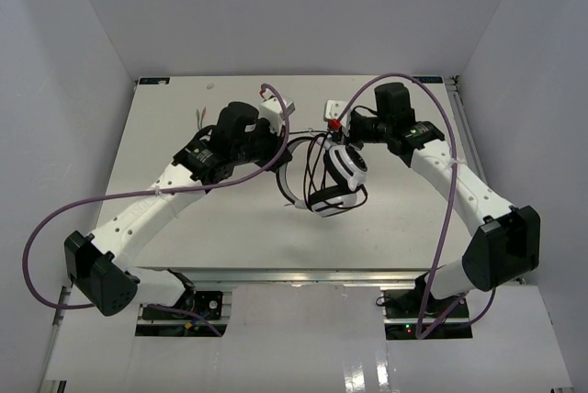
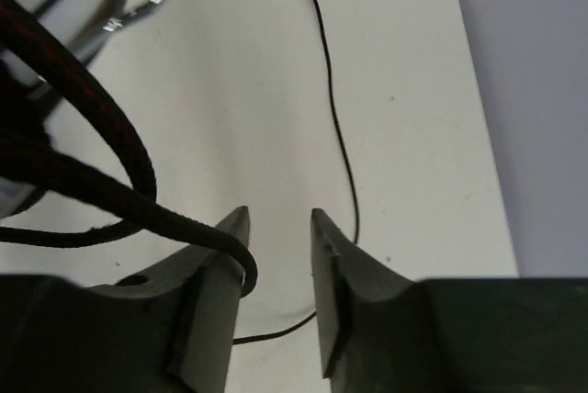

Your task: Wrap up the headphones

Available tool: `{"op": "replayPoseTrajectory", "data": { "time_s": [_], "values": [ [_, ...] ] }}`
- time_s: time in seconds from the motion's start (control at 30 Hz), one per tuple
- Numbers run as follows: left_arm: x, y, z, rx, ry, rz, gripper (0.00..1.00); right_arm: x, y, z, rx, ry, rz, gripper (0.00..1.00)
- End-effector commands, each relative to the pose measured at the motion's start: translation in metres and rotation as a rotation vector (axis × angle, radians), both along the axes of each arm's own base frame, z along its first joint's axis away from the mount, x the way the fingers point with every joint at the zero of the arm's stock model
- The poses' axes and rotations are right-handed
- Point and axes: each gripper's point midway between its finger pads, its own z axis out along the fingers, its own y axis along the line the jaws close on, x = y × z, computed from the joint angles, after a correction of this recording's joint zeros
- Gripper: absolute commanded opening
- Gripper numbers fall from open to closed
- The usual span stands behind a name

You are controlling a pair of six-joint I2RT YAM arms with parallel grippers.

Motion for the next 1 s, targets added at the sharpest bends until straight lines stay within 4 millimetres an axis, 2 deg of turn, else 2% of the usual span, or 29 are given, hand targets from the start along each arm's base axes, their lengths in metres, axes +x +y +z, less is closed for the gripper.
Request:
{"op": "replayPoseTrajectory", "data": {
  "time_s": [0.0, 0.1, 0.33, 0.4, 0.6, 0.8, 0.97],
  "values": [
    [0.0, -0.014, 0.07, -0.189, -0.049, 0.009, 0.0, -0.019, 0.023, 0.01, 0.168, 0.154, 0.113, 0.54],
    [-0.002, -0.017, 0.083, -0.217, -0.041, 0.001, 0.0, -0.023, 0.031, 0.016, 0.241, 0.216, 0.141, 0.69],
    [-0.001, -0.021, 0.116, -0.276, -0.056, 0.006, 0.0, -0.029, 0.053, 0.03, 0.432, 0.432, 0.227, 0.82],
    [0.0, -0.021, 0.131, -0.296, -0.074, 0.013, 0.0, -0.03, 0.057, 0.026, 0.473, 0.493, 0.227, 0.87],
    [0.008, -0.015, 0.17, -0.355, -0.126, 0.08, 0.0, -0.036, 0.059, 0.0, 0.521, 0.611, 0.249, 0.89],
    [0.018, -0.008, 0.197, -0.372, -0.172, 0.145, 0.0, -0.04, 0.057, -0.012, 0.527, 0.618, 0.24, 0.88],
    [0.024, 0.003, 0.222, -0.4, -0.22, 0.207, 0.0, -0.04, 0.056, -0.034, 0.512, 0.654, 0.205, 0.83]
  ]
}}
